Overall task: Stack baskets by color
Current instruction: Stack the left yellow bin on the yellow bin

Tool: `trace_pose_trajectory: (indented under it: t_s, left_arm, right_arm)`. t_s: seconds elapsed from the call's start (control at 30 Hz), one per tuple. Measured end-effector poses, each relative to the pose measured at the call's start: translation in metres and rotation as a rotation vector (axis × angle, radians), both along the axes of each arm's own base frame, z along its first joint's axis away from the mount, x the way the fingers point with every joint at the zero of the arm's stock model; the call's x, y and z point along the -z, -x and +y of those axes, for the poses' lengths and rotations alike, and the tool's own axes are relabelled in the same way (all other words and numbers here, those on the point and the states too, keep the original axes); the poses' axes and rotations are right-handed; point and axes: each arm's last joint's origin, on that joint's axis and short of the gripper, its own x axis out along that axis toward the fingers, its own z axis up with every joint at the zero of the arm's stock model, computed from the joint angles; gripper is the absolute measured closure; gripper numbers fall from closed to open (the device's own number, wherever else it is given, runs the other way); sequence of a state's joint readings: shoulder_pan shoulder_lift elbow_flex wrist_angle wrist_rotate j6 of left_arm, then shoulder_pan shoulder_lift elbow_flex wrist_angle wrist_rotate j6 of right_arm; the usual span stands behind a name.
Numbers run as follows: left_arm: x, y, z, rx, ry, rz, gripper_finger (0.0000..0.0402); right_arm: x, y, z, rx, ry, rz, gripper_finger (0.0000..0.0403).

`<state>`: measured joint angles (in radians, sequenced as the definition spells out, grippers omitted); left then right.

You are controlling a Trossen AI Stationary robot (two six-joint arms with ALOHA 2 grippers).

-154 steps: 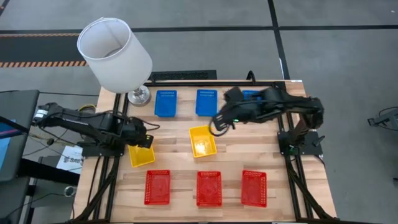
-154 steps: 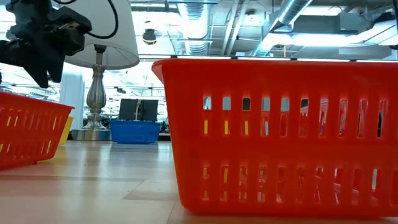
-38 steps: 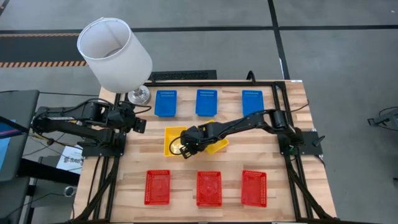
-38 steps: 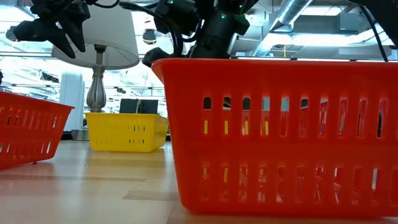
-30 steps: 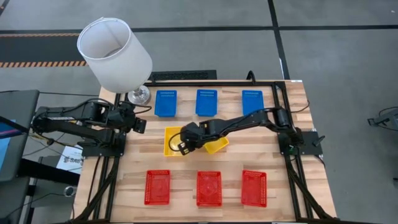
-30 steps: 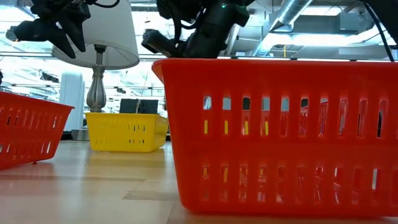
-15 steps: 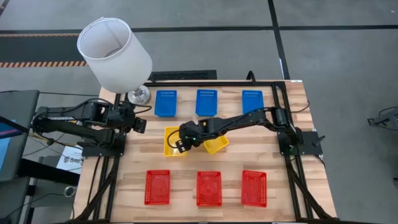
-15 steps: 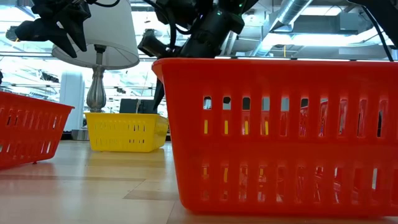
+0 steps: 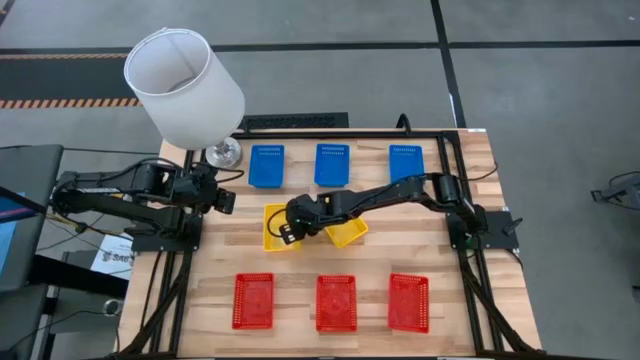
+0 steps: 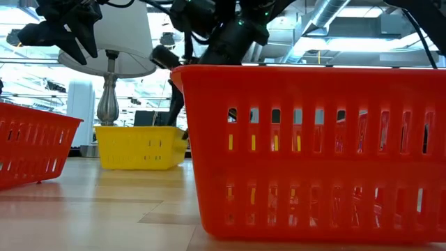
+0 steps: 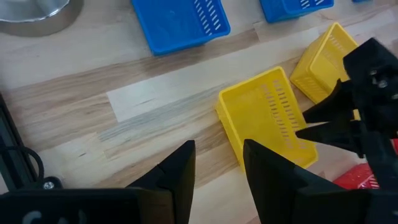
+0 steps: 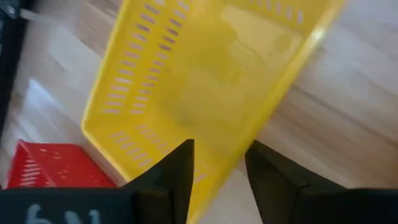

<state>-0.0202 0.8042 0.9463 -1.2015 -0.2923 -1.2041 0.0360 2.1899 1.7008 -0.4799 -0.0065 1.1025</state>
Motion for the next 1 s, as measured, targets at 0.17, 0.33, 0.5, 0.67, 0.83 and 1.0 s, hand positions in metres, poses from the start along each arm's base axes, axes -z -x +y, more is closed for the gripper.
trace_pose_trajectory:
  t_s: [0.17, 0.33, 0.5, 0.67, 0.83, 1.0]
  left_arm:
    - [0.0, 0.0, 0.0, 0.002, -0.002, 0.0, 0.0279]
    - [0.0, -0.001, 0.0, 0.012, -0.009, -0.002, 0.0279]
    - [0.0, 0.0, 0.0, 0.011, -0.009, -0.002, 0.0279]
    - [0.0, -0.001, 0.0, 0.004, -0.006, -0.005, 0.0279]
    - [-0.002, -0.003, 0.0, -0.009, -0.007, -0.041, 0.0279]
    - [-0.006, -0.008, 0.001, -0.034, -0.035, -0.108, 0.0279]
  right_arm:
    - [0.007, 0.001, 0.002, 0.008, -0.032, 0.029, 0.0302]
    - [0.005, 0.0, 0.001, -0.006, -0.027, 0.021, 0.0386]
    - [0.003, 0.0, -0.002, -0.016, -0.047, 0.009, 0.0386]
    - [-0.042, 0.01, -0.006, -0.039, -0.03, -0.088, 0.0393]
    - [-0.09, 0.042, -0.018, -0.04, 0.001, -0.052, 0.0397]
    - [-0.128, 0.092, -0.019, -0.028, 0.106, 0.099, 0.0395]
